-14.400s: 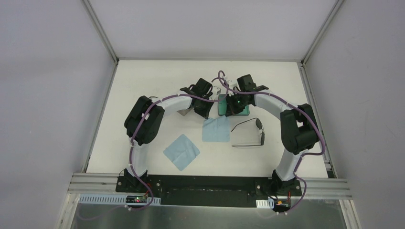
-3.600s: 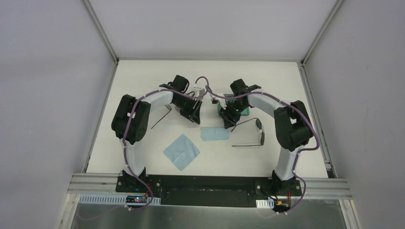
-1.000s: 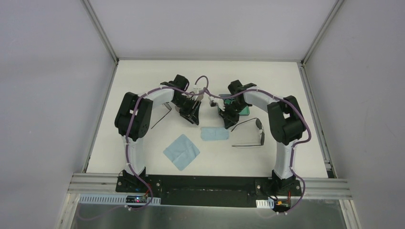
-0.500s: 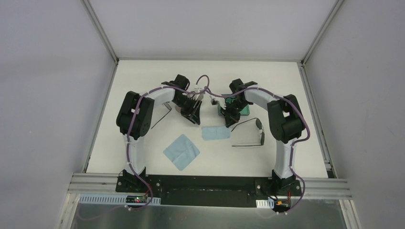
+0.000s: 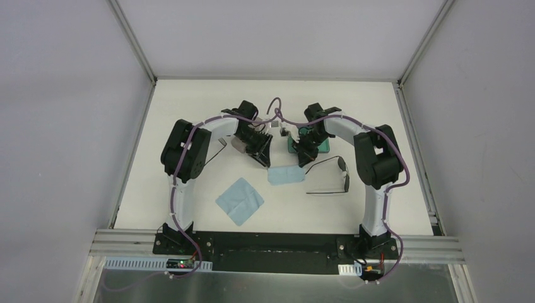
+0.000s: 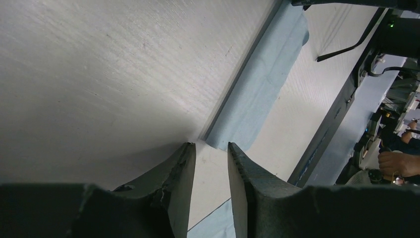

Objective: Organize the sunglasses
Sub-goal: Pick up the glasses cleaning cloth from the center of the board.

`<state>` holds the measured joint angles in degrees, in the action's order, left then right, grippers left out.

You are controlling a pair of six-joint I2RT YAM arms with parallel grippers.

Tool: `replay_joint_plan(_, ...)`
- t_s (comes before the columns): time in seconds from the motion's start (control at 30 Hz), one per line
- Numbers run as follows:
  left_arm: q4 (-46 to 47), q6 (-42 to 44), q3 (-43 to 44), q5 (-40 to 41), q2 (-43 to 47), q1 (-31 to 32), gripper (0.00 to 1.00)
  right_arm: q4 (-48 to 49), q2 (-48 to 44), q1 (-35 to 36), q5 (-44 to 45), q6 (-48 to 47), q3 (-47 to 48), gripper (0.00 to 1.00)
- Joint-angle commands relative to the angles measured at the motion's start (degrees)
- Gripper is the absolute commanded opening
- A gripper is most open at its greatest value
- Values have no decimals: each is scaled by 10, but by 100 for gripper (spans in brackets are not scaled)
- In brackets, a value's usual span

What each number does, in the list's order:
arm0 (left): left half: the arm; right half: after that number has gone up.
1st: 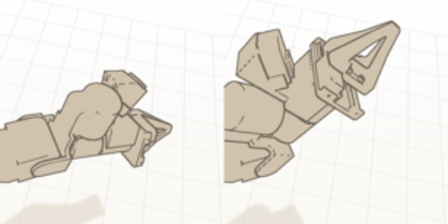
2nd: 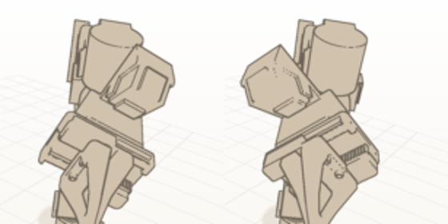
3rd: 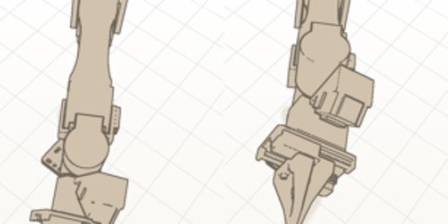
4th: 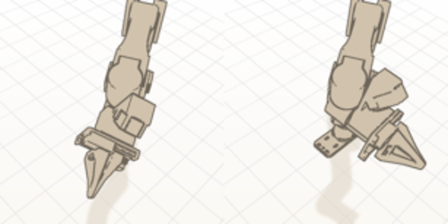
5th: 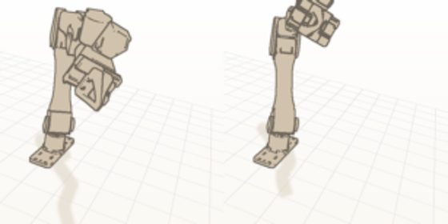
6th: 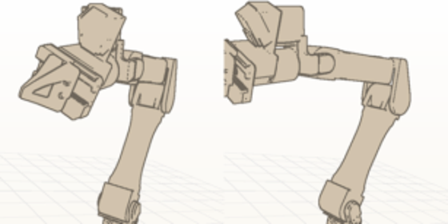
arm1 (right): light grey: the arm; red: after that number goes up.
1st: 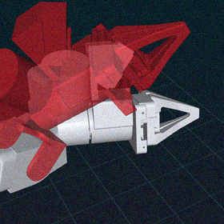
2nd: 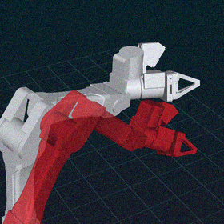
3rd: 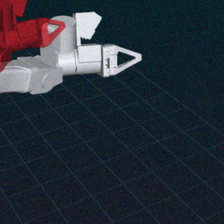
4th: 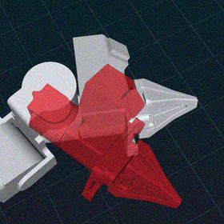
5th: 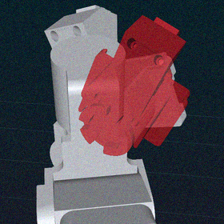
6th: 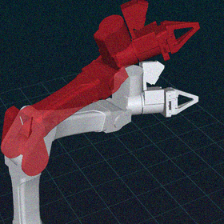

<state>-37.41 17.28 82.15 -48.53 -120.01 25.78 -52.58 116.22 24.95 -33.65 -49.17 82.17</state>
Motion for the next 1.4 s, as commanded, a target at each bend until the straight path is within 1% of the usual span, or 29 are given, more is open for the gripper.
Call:
replay_joint_plan(0.0, 16, 37, 13, -4, -15, 23, 31, 13, 0, 2, -1, 3, 10, 0)
replay_joint_plan(0.2, 16, 38, 24, 6, -23, 29, 24, 13, -1, 2, 0, 4, 7, 0)
replay_joint_plan(0.33, 18, 35, 27, 5, -27, 31, 20, 13, -1, 2, 0, 6, 6, 0)
replay_joint_plan(0.57, 20, 32, 32, 2, -34, 38, 7, 13, -2, 0, 2, 7, 3, 0)
replay_joint_plan(0.77, 21, 27, 43, 2, -39, 38, 0, 13, -4, -7, 2, 9, 3, 0)
replay_joint_plan(1.03, 27, -4, 70, -7, -38, 38, 0, 12, -13, -17, -2, 12, 3, 0)
replay_joint_plan(1.37, 72, -64, 127, 32, -50, 39, 0, -13, -13, -53, 1, 3, 47, 0)
